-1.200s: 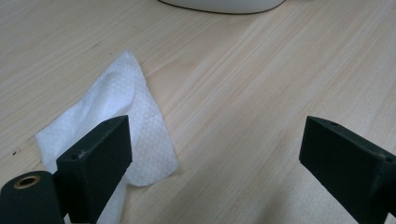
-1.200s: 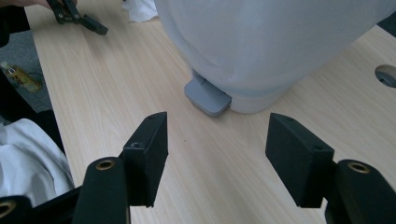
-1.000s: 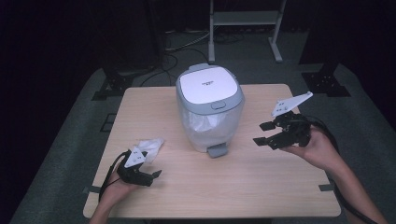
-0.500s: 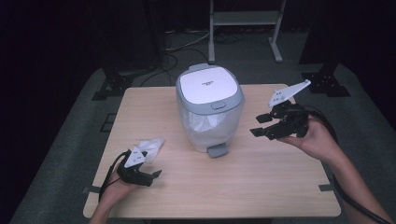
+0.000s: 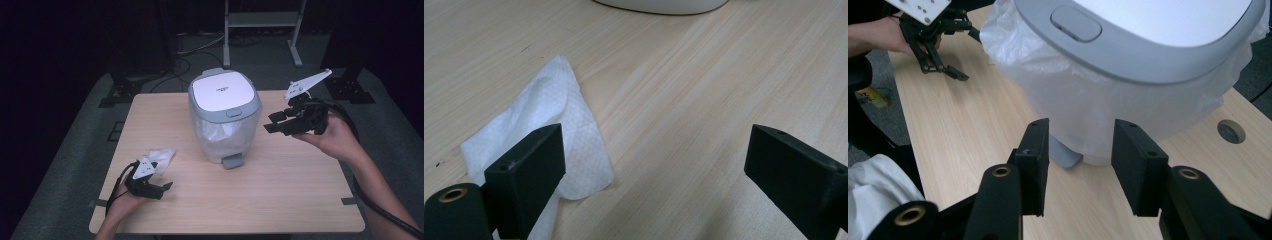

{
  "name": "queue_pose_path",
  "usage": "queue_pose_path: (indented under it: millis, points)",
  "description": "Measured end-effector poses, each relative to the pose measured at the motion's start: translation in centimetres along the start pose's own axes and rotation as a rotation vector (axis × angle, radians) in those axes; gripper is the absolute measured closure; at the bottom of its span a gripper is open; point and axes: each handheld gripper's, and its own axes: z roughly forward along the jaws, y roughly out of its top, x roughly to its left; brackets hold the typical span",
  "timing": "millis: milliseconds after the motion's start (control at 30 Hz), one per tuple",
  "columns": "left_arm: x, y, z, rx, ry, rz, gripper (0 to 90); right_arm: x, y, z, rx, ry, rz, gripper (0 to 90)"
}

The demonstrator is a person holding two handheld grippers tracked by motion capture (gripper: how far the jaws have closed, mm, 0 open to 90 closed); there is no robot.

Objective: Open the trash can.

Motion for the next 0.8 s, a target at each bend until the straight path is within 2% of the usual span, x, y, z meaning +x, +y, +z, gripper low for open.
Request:
queue_pose_path:
  millis: [100, 367, 800]
  points:
    - [0.0, 0.0, 0.0, 0.005, 0.001, 0.005, 8.3, -0.2, 0.7, 0.1, -0.006, 0.008, 0.004, 64.6]
    - [0.0, 0.0, 0.1, 0.005, -0.001, 0.008, 8.3, -0.5, 1.9, 0.4, -0.010, 0.011, 0.011, 69.0]
    - [0.0, 0.0, -0.1, -0.003, 0.010, 0.009, 8.3, -0.6, 4.1, 2.0, -0.008, 0.009, -0.012, 75.3]
